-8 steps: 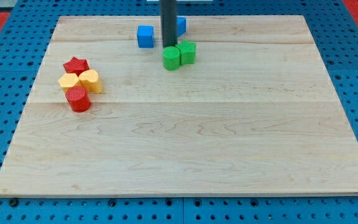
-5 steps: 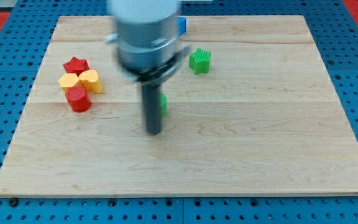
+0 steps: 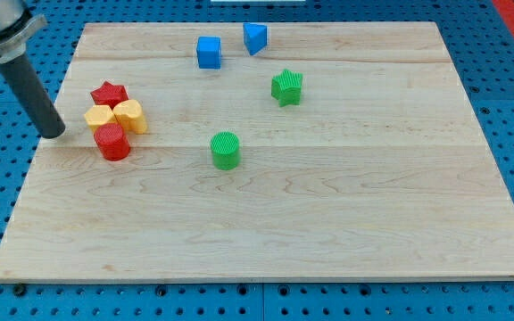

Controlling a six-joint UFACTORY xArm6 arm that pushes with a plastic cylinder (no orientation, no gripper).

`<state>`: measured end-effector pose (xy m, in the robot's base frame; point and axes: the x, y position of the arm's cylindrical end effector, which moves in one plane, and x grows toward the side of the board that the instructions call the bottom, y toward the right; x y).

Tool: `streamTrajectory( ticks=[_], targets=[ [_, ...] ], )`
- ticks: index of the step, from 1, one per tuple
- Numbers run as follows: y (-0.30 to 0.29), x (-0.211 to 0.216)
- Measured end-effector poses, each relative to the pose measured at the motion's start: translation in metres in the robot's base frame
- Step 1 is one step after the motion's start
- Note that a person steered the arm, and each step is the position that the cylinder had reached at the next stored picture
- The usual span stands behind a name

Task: Separate the yellow blocks from the red blocks

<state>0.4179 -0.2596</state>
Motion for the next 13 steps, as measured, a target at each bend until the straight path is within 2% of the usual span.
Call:
streamTrajectory(
  ticks=[2, 5, 6, 7, 8, 9, 10, 11, 12, 13],
  targets=[
    [0.095, 0.0],
    [0.137, -0.034],
    [0.121, -0.024],
    [0.157, -0.024],
    [0.18, -0.05],
    [0.178, -0.085],
    [0.197, -0.09],
    [0.199, -0.118],
    [0.208, -0.07],
    [0.169, -0.04]
  ],
)
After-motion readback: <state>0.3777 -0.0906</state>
